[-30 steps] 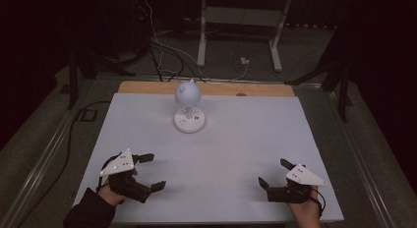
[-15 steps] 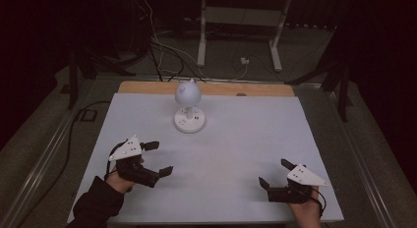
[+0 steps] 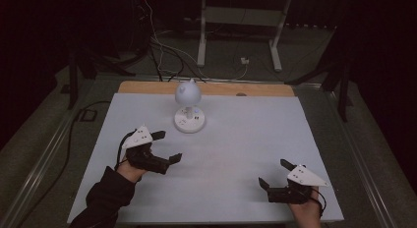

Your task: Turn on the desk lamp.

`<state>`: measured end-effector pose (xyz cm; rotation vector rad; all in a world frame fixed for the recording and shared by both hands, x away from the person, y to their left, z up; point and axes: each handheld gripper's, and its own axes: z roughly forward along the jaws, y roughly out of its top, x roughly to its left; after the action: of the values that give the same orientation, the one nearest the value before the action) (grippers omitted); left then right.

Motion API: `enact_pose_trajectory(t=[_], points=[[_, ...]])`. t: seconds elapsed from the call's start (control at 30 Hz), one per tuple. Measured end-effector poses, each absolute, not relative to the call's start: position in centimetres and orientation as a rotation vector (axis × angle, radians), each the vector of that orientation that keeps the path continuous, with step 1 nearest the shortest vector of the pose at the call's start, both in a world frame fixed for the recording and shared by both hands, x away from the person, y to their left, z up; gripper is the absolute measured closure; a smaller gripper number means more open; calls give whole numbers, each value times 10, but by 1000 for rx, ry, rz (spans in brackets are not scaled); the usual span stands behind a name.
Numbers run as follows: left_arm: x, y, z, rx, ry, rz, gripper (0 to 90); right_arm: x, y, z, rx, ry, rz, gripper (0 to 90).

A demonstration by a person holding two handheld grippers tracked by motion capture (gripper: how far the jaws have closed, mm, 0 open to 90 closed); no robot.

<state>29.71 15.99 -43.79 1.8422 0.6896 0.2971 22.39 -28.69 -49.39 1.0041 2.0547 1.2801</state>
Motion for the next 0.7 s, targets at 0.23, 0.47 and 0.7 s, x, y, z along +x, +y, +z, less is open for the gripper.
enact_pose_trajectory(t=[0.23, 0.47, 0.7], points=[[307, 148, -437, 1834, 735, 338, 4, 224, -288, -494, 1004, 2051, 1288, 0], [316, 136, -441, 1845, 757, 359, 4, 224, -288, -494, 1007, 2053, 1294, 0], [327, 125, -445, 1852, 761, 354, 4, 224, -287, -494, 1007, 2058, 1295, 0]])
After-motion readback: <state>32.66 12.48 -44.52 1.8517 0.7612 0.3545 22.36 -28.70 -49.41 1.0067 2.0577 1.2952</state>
